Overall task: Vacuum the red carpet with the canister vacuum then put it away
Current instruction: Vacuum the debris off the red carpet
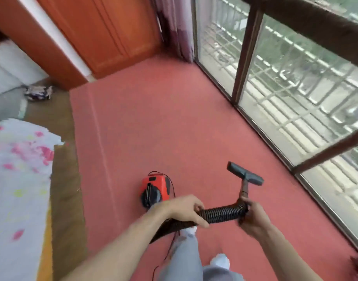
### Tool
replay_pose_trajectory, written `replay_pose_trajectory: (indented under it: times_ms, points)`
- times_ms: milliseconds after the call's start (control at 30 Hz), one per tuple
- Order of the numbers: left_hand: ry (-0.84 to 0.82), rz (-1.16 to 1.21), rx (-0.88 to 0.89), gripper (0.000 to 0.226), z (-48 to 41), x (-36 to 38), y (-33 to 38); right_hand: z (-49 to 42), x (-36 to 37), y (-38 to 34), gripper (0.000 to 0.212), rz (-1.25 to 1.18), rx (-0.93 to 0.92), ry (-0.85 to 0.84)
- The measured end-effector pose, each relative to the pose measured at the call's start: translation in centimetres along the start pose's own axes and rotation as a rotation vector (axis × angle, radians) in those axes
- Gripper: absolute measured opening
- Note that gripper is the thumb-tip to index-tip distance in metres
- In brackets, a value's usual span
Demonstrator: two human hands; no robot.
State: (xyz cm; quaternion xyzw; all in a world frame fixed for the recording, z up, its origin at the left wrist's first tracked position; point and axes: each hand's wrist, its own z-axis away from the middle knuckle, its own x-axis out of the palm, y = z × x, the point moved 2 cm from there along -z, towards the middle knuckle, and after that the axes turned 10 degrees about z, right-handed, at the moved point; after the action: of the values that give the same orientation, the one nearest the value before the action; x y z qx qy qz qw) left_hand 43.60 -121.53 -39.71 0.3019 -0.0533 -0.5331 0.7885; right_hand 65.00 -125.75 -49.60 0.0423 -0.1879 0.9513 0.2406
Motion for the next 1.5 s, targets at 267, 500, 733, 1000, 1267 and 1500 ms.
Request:
replay_pose_trajectory:
  times_ms: [267, 500, 733, 1000, 1267, 1500]
  points:
    - [0.318, 0.266, 0.0, 0.038, 13.0, -5.3, -5.8, 9.5, 15.8, -6.1, 0.019, 0.533, -0.146, -0.073]
    - [0.474, 0.435, 0.058, 0.028, 18.4, -6.7, -11.5, 13.5, 23.3, -4.3, 0.018, 0.616, -0.157, -0.165]
    - [0.614, 0.47, 0.008, 0.036, 22.5, -3.9, -14.4, 14.5, 24.6, 0.0, 0.016, 0.648, -0.093, -0.267]
    - [0.758, 0.506, -0.02, 0.036, 26.0, 3.0, -15.9, 15.2, 24.0, 6.4, 0.018, 0.685, 0.031, -0.306]
    - [0.805, 0.441, -0.028, 0.04, 26.5, 4.1, -17.7, 15.2, 21.8, 9.8, 0.022, 0.453, 0.122, -0.276]
    - [0.694, 0.339, 0.018, 0.043, 25.5, 0.0, -19.5, 13.7, 22.7, 10.3, 0.02, 0.335, 0.103, -0.154]
